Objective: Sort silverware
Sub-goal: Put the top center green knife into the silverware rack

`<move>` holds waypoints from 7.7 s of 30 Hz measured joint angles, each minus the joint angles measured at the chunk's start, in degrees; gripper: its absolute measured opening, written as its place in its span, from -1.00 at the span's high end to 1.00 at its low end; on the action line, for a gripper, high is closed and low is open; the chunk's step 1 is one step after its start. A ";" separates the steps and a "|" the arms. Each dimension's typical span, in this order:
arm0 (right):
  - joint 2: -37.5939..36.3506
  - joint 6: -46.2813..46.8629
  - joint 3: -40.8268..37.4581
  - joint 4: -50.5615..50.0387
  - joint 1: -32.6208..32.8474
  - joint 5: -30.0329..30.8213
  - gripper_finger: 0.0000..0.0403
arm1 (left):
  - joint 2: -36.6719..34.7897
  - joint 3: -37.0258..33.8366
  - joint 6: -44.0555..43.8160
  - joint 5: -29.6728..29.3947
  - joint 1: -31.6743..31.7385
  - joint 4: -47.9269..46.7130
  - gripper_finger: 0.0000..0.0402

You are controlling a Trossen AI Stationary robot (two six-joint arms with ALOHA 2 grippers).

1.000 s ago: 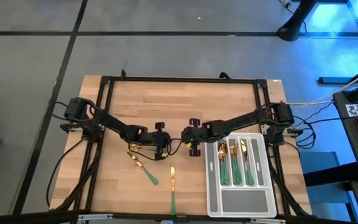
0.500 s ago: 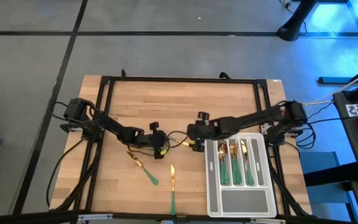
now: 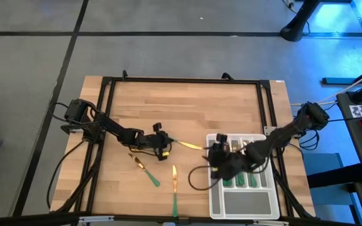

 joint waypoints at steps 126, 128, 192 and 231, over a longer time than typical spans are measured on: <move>28.83 -7.73 7.99 14.32 -32.97 -60.66 -0.20 | -0.90 -4.42 10.26 -17.34 -15.43 -11.79 0.99; 29.76 -7.86 8.06 14.67 -32.98 -60.82 -0.18 | -0.90 -4.39 10.89 -17.68 -15.45 -11.54 1.00; 34.07 -3.58 8.20 18.96 -28.15 -51.61 0.10 | -4.61 -1.09 9.12 -21.89 -18.36 -17.75 1.00; 36.79 -0.38 8.06 29.26 -27.30 -56.26 0.38 | 9.25 4.50 4.22 0.82 -6.27 -4.65 1.00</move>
